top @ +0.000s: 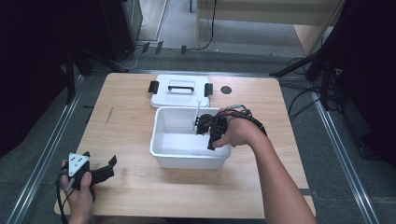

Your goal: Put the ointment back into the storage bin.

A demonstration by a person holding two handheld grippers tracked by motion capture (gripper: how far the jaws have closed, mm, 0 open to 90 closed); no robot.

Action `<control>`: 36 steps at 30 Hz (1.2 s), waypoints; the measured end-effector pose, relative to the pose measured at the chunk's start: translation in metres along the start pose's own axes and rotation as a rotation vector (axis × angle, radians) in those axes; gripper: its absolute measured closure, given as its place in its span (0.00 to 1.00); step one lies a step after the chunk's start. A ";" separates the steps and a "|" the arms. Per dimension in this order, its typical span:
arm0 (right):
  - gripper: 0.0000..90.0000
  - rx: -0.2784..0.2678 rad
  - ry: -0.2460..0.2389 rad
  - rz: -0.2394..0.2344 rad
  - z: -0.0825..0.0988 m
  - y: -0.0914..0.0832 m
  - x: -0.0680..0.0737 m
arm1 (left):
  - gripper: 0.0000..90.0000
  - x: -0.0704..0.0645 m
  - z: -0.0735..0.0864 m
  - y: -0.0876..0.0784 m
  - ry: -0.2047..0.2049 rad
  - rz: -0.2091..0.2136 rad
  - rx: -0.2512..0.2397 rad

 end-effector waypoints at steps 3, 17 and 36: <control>0.86 -0.005 0.010 0.006 0.001 -0.008 0.004 | 0.00 0.000 0.000 0.000 -0.002 0.000 -0.001; 0.87 -0.031 0.024 0.030 0.018 -0.041 0.009 | 0.00 0.000 0.000 0.000 0.000 0.000 0.001; 0.85 -0.082 0.089 0.063 0.062 -0.068 0.010 | 0.00 -0.001 0.000 0.000 0.002 -0.002 -0.001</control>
Point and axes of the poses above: each handheld gripper's, and its own axes: y roughly forward along the jaws, z roughly out of its underside, x roughly to its left, the point moved 2 cm from there along y, roughly forward along the jaws, and after that the axes turned 13 degrees about -z, right-handed, at the moved point
